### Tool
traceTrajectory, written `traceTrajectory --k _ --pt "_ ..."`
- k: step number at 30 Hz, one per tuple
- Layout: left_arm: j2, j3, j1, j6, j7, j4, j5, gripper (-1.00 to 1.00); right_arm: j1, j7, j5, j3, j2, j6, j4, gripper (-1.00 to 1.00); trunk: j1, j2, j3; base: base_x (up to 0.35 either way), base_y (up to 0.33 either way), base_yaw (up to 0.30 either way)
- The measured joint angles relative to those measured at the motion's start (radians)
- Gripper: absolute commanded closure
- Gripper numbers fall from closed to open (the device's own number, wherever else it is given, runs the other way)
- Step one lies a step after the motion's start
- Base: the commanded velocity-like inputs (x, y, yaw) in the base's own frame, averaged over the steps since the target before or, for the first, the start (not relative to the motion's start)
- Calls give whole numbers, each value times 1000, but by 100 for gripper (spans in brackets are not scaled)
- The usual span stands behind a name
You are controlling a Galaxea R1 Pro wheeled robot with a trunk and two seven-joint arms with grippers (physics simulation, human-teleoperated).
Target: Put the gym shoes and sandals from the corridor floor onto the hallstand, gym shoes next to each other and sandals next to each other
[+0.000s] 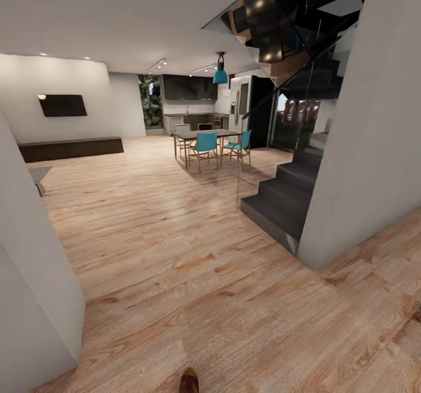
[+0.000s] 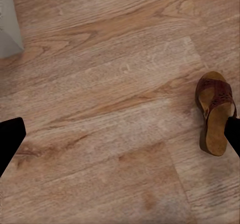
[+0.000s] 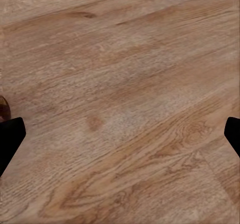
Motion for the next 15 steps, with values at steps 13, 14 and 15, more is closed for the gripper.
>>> traceTrajectory --k 13,14,15 --pt "0 0 0 0 0 1 0 -100 0 -1 0 0 0 0 0 -100 0 0 0 0 199 2" --pt "0 0 0 0 0 1 0 -100 0 -1 0 0 0 0 0 -100 0 0 0 0 50 14" --pt "0 0 0 0 0 1 0 -100 0 -1 0 0 0 0 0 -100 0 0 0 0 32 53"
